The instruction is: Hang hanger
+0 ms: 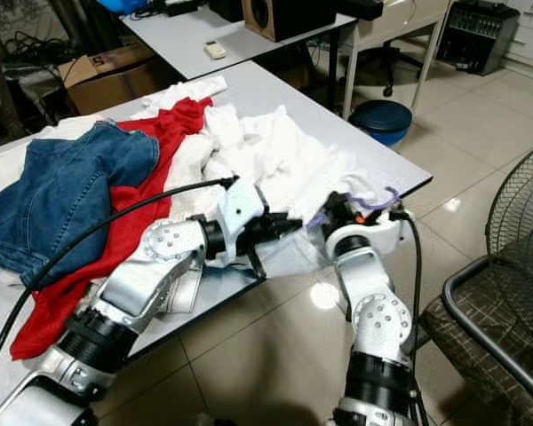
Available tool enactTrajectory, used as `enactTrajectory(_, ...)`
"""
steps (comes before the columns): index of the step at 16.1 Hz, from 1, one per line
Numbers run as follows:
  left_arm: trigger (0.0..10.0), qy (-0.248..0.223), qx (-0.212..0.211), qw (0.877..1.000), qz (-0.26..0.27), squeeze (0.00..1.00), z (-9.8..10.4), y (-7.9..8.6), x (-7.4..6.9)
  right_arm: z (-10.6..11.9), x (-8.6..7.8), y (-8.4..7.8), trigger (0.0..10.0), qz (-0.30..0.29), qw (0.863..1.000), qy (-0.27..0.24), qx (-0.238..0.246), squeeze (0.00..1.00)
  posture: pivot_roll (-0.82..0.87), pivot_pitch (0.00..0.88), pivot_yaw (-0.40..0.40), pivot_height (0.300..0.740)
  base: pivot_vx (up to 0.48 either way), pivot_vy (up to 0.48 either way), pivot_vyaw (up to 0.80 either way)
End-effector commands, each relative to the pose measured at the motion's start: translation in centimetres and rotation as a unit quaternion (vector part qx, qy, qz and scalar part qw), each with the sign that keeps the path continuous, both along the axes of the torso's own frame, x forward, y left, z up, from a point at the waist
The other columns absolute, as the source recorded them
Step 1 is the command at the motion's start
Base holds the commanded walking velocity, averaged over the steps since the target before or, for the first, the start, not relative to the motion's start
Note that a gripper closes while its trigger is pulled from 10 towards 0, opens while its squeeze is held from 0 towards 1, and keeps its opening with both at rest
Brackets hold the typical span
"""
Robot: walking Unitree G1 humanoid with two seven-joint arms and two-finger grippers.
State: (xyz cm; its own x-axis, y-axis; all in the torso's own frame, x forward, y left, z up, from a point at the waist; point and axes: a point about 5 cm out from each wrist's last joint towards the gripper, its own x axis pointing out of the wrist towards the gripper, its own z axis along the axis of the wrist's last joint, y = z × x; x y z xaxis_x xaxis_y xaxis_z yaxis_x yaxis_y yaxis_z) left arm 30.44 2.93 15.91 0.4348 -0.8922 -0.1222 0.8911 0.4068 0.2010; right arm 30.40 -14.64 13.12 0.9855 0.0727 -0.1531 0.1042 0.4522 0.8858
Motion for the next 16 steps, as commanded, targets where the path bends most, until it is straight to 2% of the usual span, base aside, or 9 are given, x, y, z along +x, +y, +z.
enactTrajectory(1, 0.0, -0.026, -0.009, 1.0, 0.002, 0.0, 1.5, -0.4, 0.4, -0.6, -0.4, 2.8, 10.0, 0.036, 0.999, 0.025, 0.016, 0.0, -0.1, 0.0, 0.129, 0.74, 0.0, 0.0, 0.0)
enactTrajectory(2, 0.0, -0.025, -0.007, 1.0, -0.002, 0.0, 1.4, -0.6, 0.3, -0.5, -0.4, 2.7, 10.0, 0.032, 0.998, 0.018, 0.044, 0.0, -0.1, 0.0, 0.134, 0.74, 0.0, 0.0, 0.0)
enactTrajectory(5, 0.0, -0.026, 0.001, 1.0, -0.002, 0.0, 1.1, -0.4, 0.1, -0.9, -0.6, 1.7, 10.0, -0.002, 0.998, 0.041, 0.038, 0.0, -0.1, 0.0, 0.139, 0.74, 0.0, 0.0, 0.0)
enactTrajectory(6, 3.8, -0.032, 0.028, 0.999, -0.002, 0.0, 0.5, 0.6, -0.2, -0.6, -0.8, 1.2, 10.0, -0.011, 0.997, 0.031, 0.074, 0.0, -0.1, 0.0, 0.142, 0.74, 0.0, 0.0, 0.0)
enactTrajectory(7, 10.0, -0.036, 0.05, 0.998, 0.004, 0.0, 0.0, 1.2, -0.2, -0.8, -0.9, 1.0, 10.0, -0.007, 0.998, 0.038, 0.056, 0.0, -0.1, 0.0, 0.142, 0.74, 0.0, 0.0, 0.0)
enactTrajectory(8, 10.0, -0.013, 0.055, 0.998, -0.016, 0.0, -0.5, 1.7, -0.5, -0.9, -1.0, 1.2, 10.0, 0.009, 0.998, 0.044, 0.04, 0.0, -0.1, 0.0, 0.146, 0.74, 0.0, 0.0, 0.0)
enactTrajectory(9, 10.0, 0.001, 0.05, 0.999, -0.021, 1.0, -0.5, 2.1, -0.7, -0.8, -1.1, 1.2, 10.0, 0.014, 0.999, 0.04, 0.025, 0.0, -0.11, 0.0, 0.147, 0.74, 0.0, 0.0, 0.0)
enactTrajectory(12, 10.0, 0.018, 0.047, 0.998, -0.027, 1.0, -0.3, 3.1, -0.6, 0.0, -1.2, 0.7, 10.0, 0.019, 0.999, 0.029, 0.005, 0.0, -0.1, 0.0, 0.136, 0.74, 0.0, 0.0, 0.0)
enactTrajectory(16, 10.0, 0.004, -0.003, 0.999, 0.045, 1.0, 0.9, 4.0, 1.0, 0.3, -1.8, 1.0, 10.0, 0.059, 0.996, 0.044, -0.047, 0.0, -0.11, 0.0, 0.143, 0.74, 0.0, 0.0, 0.0)
